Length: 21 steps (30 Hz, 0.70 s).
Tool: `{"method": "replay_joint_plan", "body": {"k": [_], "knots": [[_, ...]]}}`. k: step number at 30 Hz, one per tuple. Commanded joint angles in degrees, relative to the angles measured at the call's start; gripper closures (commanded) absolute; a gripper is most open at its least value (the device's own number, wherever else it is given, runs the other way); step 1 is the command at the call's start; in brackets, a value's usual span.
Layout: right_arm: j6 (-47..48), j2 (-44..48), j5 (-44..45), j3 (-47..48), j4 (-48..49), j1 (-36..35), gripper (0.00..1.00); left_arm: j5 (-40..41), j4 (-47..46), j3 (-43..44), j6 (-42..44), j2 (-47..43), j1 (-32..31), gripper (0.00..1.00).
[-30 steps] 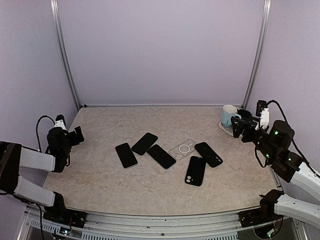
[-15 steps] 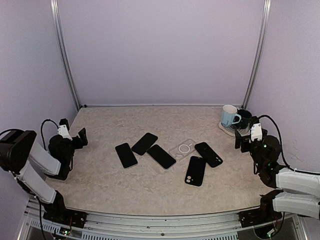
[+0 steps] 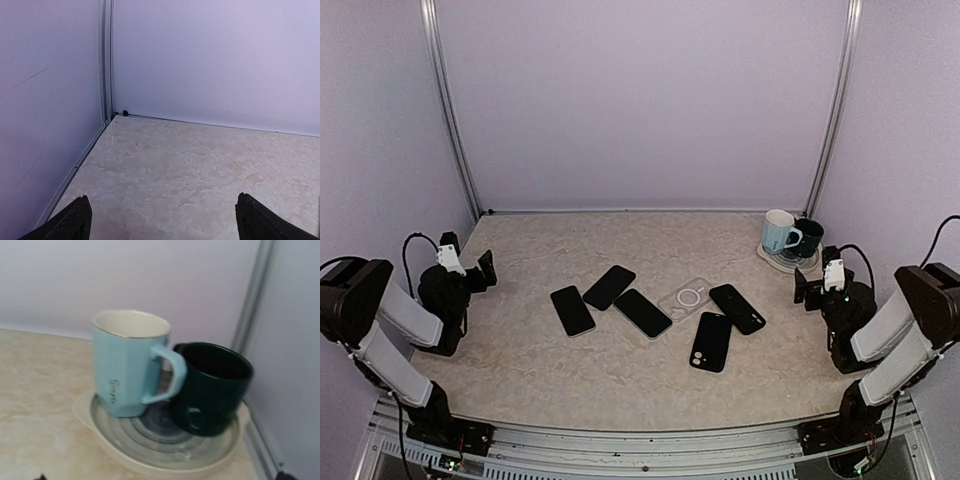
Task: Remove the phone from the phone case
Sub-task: Reset both arms
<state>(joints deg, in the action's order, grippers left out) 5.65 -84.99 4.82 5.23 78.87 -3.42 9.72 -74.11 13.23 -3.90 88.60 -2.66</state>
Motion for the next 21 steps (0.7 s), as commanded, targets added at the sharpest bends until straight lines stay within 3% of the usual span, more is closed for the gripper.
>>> {"method": "replay_joint_plan", "body": {"k": [1,7,21], "knots": [[-0.6,-7.3,-4.7,0.6,14.5,1.0,0.01,0.7,-0.2,0.8,0.8,0.6,-0.1,0.01],[-1.8,-5.7,-4.0,7.6,-1.8,1.2,0.01,0.7,-0.2,0.8,0.8,0.7,-0.1,0.01],[-2.1,-6.2,-3.8,7.7,-1.0,1.5,0.01,0.6,-0.2,0.8,0.8,0.6,-0.1,0.01]]}}
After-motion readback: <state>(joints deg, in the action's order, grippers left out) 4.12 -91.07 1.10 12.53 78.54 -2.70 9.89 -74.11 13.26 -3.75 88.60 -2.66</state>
